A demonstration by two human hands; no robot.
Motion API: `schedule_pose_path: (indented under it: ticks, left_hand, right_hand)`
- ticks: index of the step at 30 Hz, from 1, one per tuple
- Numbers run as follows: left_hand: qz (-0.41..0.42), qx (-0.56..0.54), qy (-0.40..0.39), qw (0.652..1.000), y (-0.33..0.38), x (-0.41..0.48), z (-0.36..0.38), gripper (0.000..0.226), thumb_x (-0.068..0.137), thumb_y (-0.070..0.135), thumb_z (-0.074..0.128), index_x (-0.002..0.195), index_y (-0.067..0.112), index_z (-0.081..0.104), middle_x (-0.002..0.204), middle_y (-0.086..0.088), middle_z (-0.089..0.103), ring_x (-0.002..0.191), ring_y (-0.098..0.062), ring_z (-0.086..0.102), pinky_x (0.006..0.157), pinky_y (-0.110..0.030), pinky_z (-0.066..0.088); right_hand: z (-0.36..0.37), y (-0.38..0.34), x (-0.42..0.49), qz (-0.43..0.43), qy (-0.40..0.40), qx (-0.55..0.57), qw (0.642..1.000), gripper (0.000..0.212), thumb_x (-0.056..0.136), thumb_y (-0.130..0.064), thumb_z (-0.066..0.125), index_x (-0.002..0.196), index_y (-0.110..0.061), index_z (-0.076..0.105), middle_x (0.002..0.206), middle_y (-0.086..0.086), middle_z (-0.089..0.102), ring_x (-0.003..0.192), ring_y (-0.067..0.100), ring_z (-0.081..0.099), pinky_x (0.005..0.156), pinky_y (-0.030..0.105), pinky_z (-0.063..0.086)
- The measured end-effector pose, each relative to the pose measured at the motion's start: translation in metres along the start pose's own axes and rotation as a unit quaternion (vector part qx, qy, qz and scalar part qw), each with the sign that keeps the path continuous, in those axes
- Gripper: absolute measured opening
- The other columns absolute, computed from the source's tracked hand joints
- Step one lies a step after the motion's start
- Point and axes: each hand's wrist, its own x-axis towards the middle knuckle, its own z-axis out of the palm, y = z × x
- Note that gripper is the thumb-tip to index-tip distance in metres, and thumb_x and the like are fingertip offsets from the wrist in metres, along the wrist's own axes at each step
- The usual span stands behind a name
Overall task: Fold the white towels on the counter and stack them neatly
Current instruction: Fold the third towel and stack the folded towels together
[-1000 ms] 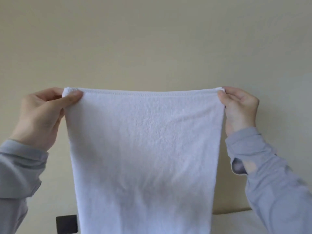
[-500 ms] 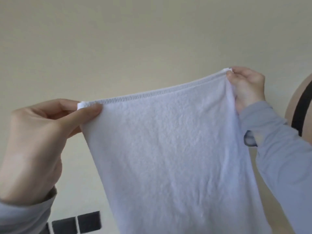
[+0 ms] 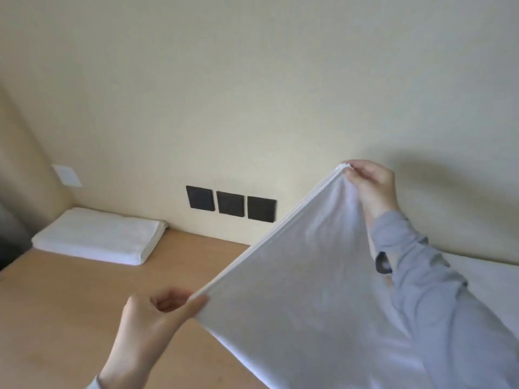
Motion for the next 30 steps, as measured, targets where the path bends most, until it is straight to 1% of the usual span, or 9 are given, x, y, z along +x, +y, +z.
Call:
schedule_pose_path:
  ticks: [3,6,10,15,19,22,24,28,30]
  left_hand:
    - [-0.065,0.004,0.045,0.997,-0.061,0.012,-0.021,0.008,0.068,0.015,0.081,0.065,0.018,0.075,0.065,-0.004,0.073,0.066,-0.012,0.070,0.057,-0.007,0.045]
    - [-0.109,-0.028,0.108,0.988,-0.107,0.033,-0.051,0.006,0.072,0.006,0.078,0.067,0.006,0.073,0.069,-0.013,0.072,0.064,-0.018,0.068,0.058,-0.010,0.051]
    - [-0.159,-0.032,0.146,0.976,-0.163,0.051,-0.098,0.005,0.074,0.003,0.076,0.070,0.003,0.073,0.071,-0.017,0.072,0.063,-0.014,0.066,0.059,-0.015,0.054]
    - [-0.232,0.042,0.137,0.962,-0.226,0.053,-0.140,0.010,0.076,0.011,0.076,0.067,0.015,0.074,0.067,-0.006,0.073,0.070,-0.021,0.069,0.076,-0.031,0.052]
    - [-0.265,0.100,0.145,0.948,-0.262,0.054,-0.163,0.018,0.076,0.013,0.076,0.061,0.022,0.072,0.062,0.002,0.071,0.067,-0.016,0.066,0.065,-0.017,0.044]
    - [-0.270,0.160,0.161,0.936,-0.282,0.053,-0.181,0.017,0.076,0.012,0.076,0.063,0.022,0.071,0.063,0.004,0.069,0.065,-0.010,0.061,0.062,-0.005,0.039]
    - [-0.259,0.203,0.168,0.929,-0.292,0.053,-0.192,0.019,0.075,0.011,0.076,0.063,0.023,0.069,0.066,0.003,0.067,0.069,-0.012,0.057,0.064,-0.002,0.037]
    - [-0.274,0.293,0.138,0.906,-0.308,0.057,-0.206,0.019,0.077,0.009,0.075,0.064,0.020,0.066,0.071,-0.006,0.058,0.070,-0.025,0.054,0.066,-0.016,0.039]
    - [-0.251,0.361,0.147,0.886,-0.309,0.061,-0.206,0.004,0.080,0.009,0.070,0.078,0.012,0.071,0.084,-0.009,0.060,0.083,-0.034,0.057,0.074,-0.036,0.043]
  right_hand:
    - [0.056,0.076,-0.020,0.066,-0.019,-0.004,0.998,0.023,0.084,0.005,0.059,0.082,-0.017,0.066,0.072,-0.014,0.069,0.069,-0.008,0.062,0.072,0.008,0.046]
    - [0.115,0.127,-0.037,0.109,-0.051,-0.016,0.993,0.015,0.085,0.002,0.060,0.091,-0.009,0.068,0.082,-0.007,0.066,0.075,0.000,0.062,0.072,0.007,0.045]
    - [0.202,0.168,-0.048,0.127,-0.119,-0.070,0.982,0.019,0.084,-0.004,0.061,0.080,-0.022,0.066,0.080,-0.009,0.065,0.077,0.005,0.060,0.072,0.010,0.045]
    - [0.310,0.218,-0.067,0.140,-0.208,-0.152,0.956,0.012,0.083,-0.009,0.058,0.083,-0.017,0.067,0.077,-0.005,0.065,0.080,0.012,0.060,0.075,0.019,0.043]
    - [0.371,0.264,-0.092,0.166,-0.269,-0.187,0.930,0.014,0.084,-0.007,0.055,0.089,-0.012,0.068,0.084,0.000,0.066,0.084,0.016,0.060,0.077,0.023,0.045]
    - [0.408,0.290,-0.110,0.166,-0.294,-0.207,0.918,0.016,0.083,-0.001,0.053,0.090,-0.004,0.067,0.083,0.007,0.064,0.080,0.017,0.057,0.065,0.013,0.042]
    - [0.429,0.302,-0.120,0.135,-0.305,-0.233,0.914,0.015,0.081,0.000,0.055,0.086,-0.002,0.069,0.083,0.014,0.067,0.077,0.018,0.057,0.062,0.013,0.041]
    - [0.457,0.321,-0.134,0.078,-0.317,-0.283,0.902,0.013,0.082,0.002,0.059,0.084,-0.002,0.071,0.094,0.014,0.063,0.085,0.026,0.062,0.080,0.026,0.046]
    - [0.462,0.324,-0.139,0.048,-0.317,-0.304,0.897,0.016,0.084,0.002,0.056,0.088,-0.003,0.071,0.096,0.014,0.059,0.090,0.029,0.060,0.084,0.029,0.044]
